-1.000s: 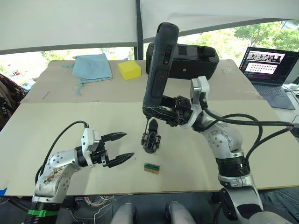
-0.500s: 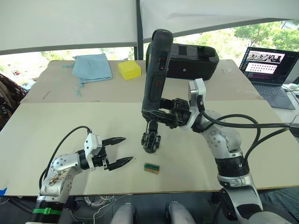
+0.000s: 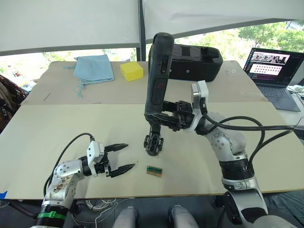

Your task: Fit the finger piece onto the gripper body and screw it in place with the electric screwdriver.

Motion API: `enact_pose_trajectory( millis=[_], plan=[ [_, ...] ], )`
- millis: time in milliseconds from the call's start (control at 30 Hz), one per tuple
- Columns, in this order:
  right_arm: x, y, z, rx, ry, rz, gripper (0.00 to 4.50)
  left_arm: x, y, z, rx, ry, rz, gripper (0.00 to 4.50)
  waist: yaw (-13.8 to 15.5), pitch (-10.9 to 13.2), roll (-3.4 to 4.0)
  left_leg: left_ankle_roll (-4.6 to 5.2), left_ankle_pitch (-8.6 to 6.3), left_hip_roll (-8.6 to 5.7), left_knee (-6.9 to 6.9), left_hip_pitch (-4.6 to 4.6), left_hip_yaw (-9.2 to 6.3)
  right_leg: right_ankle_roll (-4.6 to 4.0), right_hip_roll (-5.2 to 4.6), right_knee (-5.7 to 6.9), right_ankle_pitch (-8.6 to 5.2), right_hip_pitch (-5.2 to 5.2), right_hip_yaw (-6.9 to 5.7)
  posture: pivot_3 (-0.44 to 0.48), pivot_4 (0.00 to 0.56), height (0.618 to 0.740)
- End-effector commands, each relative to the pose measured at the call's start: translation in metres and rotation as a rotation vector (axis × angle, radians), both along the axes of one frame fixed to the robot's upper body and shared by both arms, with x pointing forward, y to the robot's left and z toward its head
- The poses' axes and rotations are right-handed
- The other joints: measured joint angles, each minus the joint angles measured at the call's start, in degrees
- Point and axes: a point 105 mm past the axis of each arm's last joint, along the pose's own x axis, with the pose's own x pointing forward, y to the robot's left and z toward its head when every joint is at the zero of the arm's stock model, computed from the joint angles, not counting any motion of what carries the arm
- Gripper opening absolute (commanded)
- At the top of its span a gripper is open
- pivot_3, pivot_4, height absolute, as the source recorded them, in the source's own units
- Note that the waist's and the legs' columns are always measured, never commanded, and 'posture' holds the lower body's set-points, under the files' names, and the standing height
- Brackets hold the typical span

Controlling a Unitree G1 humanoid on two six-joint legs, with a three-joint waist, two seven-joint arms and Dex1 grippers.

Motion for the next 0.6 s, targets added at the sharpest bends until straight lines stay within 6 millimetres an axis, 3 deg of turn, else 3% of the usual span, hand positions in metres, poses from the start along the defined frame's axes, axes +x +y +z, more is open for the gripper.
enact_pose_trajectory(
  millis=[33,600],
  plan=[
    [-0.007,0.0,0.016,0.021,-0.064,0.027,1.9,0.001,-0.004,0.013,-0.022,-0.05,-0.018,4.5,0.0,0.0,0.0,0.0,0.0,0.0,0.0,0.0,0.0,0.0,0.0,0.0,0.0,0.0,0.0,0.0,0.15,0.74],
    [-0.005,0.001,0.015,0.024,-0.044,0.028,1.9,0.003,-0.009,0.028,-0.049,-0.045,-0.013,4.5,0.0,0.0,0.0,0.0,0.0,0.0,0.0,0.0,0.0,0.0,0.0,0.0,0.0,0.0,0.0,0.0,0.15,0.74]
  ],
)
